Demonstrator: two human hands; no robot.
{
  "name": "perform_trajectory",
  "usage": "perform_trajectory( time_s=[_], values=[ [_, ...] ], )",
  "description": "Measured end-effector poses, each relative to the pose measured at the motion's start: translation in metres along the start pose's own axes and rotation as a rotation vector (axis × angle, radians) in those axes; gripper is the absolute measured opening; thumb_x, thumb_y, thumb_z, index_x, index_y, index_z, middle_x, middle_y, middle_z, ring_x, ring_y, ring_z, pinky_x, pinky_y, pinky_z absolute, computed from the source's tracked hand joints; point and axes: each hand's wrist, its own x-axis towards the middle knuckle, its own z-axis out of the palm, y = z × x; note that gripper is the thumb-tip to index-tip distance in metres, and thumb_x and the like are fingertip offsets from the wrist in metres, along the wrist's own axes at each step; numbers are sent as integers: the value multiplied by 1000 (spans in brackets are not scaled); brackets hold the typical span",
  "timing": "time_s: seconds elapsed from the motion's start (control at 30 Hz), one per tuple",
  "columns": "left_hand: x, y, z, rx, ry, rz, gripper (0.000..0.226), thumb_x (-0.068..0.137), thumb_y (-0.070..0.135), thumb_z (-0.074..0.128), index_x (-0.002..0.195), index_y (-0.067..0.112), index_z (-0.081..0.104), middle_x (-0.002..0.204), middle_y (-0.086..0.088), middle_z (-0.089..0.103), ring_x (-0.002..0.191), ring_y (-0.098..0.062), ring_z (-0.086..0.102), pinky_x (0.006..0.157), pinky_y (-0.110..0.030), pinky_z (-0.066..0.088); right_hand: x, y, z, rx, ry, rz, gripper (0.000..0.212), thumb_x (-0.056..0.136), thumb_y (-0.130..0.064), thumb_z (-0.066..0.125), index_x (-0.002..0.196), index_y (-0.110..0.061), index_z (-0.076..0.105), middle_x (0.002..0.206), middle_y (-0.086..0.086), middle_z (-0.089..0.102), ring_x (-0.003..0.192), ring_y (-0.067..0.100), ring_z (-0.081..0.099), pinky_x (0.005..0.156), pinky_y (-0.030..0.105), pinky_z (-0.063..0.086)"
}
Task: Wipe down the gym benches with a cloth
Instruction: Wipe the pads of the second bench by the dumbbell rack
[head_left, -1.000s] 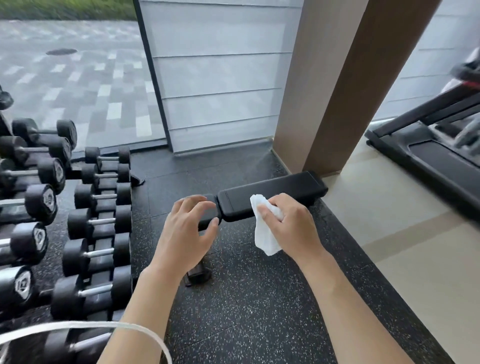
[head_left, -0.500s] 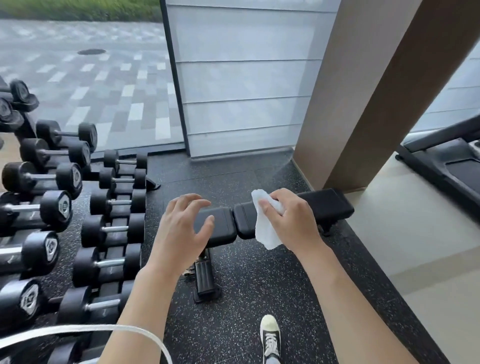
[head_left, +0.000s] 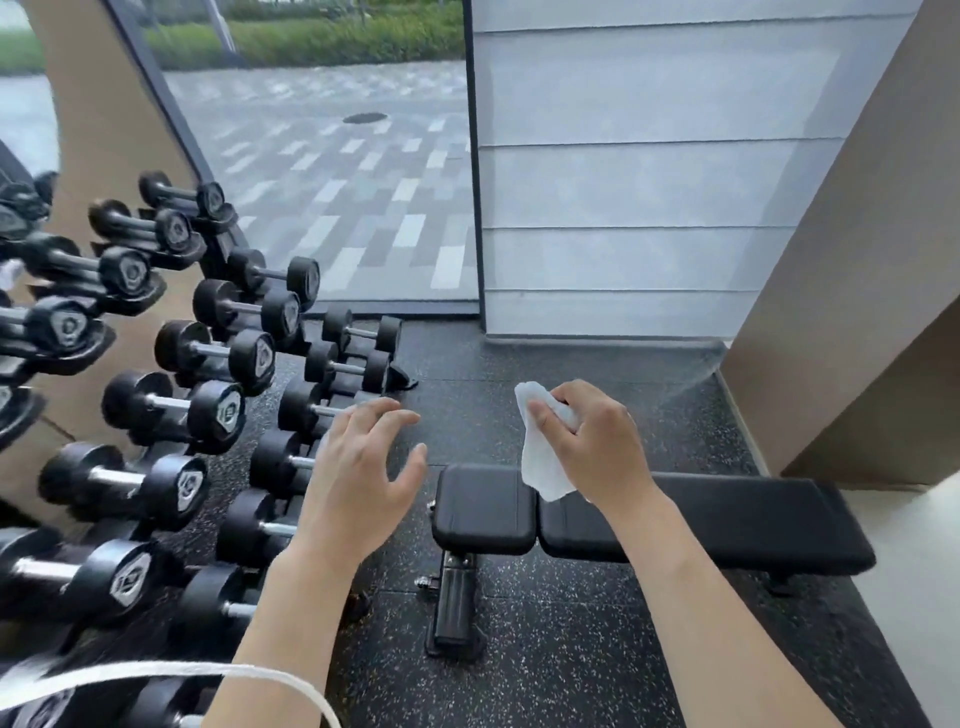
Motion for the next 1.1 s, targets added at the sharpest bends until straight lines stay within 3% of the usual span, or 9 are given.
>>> perform_trajectory(
  time_s=[0.2, 0.43, 0.73, 0.9, 1.1],
  values=[
    [32, -13, 4, 61, 15, -89, 36, 97, 31, 68, 130, 17, 68, 137, 0, 59, 132, -25, 49, 111, -53, 44, 47, 17, 26, 35, -45, -36, 29, 101, -47, 60, 93, -20, 68, 85, -10, 65, 74, 13, 61, 63, 28, 44],
    [96, -58, 18, 42, 7, -57, 38, 96, 29, 71, 132, 17, 68, 138, 0, 59, 134, -24, 48, 116, -50, 40, 105, 22, 69, 23, -67, -33, 24, 100, -44, 62, 89, -22, 65, 80, -15, 59, 71, 5, 57, 61, 21, 37],
    [271, -163, 33, 94, -133, 245, 42, 93, 31, 71, 132, 17, 67, 137, -5, 60, 133, -27, 51, 114, -48, 41, 192, 27, 146, -68, -26, 107, 20, 98, -44, 65, 87, -27, 64, 83, -15, 62, 78, 1, 58, 61, 25, 38],
    [338, -215, 76, 84, -209, 303, 41, 94, 32, 71, 132, 16, 68, 136, -7, 63, 132, -29, 53, 115, -48, 40, 234, 41, 197, -95, -30, 168, 16, 95, -43, 70, 90, -29, 64, 86, -17, 63, 81, 2, 59, 65, 26, 43],
    [344, -269, 171, -4, -280, 216, 41, 95, 33, 67, 134, 17, 66, 137, -3, 60, 134, -25, 51, 113, -48, 42, 254, 105, 257, -132, -72, 239, 16, 96, -41, 69, 92, -27, 62, 86, -16, 62, 81, 4, 59, 64, 28, 43]
  ],
)
